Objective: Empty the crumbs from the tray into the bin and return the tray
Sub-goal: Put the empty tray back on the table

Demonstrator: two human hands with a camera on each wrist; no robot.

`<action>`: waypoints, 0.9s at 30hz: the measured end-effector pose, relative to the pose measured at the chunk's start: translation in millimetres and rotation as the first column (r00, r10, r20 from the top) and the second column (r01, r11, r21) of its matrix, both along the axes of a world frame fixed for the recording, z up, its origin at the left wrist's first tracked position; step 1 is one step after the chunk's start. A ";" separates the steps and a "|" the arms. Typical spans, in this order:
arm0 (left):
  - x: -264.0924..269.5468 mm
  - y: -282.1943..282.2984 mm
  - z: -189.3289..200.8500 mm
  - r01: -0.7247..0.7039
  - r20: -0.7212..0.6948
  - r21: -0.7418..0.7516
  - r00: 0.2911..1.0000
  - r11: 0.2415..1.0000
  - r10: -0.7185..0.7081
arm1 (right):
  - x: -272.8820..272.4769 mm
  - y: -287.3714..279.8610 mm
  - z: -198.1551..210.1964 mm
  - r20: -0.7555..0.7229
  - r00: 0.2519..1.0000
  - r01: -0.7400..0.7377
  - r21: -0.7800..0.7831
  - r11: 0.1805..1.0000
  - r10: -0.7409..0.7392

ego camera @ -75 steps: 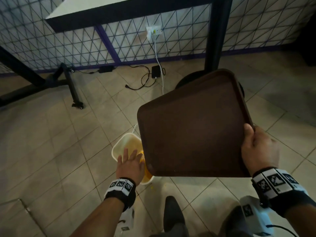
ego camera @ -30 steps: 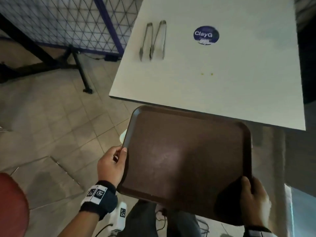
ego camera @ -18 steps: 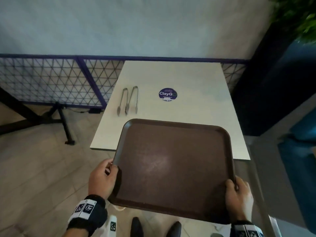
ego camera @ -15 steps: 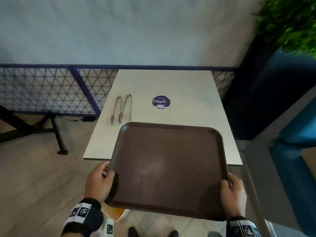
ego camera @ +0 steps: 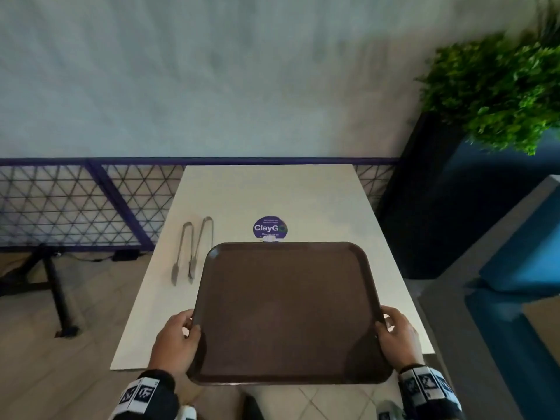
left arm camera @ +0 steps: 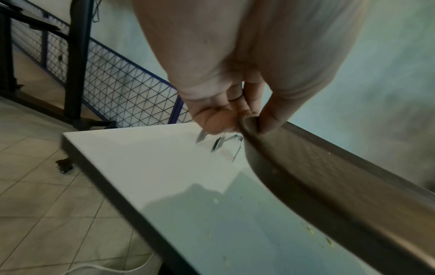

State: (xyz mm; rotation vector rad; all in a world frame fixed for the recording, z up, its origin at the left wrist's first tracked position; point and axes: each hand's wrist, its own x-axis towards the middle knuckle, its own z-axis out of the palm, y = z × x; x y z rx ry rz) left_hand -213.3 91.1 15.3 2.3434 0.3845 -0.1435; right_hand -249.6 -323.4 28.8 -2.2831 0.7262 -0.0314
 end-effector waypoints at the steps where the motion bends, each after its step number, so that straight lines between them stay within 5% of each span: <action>1: 12.8 1.1 -2.7 0.010 -0.006 0.004 1.000 1.000 -0.010 | 11.2 0.0 0.2 -0.033 0.999 0.004 0.002 1.000 -0.004; 15: 154.8 -15.0 -35.1 0.075 -0.105 0.214 0.993 0.974 -0.054 | 142.9 -0.2 -18.7 -0.251 0.961 0.103 -0.060 0.993 -0.115; 27: 253.5 -51.0 -44.4 0.035 -0.192 0.330 0.981 0.943 0.031 | 279.6 -37.6 -43.3 -0.327 0.945 0.002 -0.050 0.999 -0.018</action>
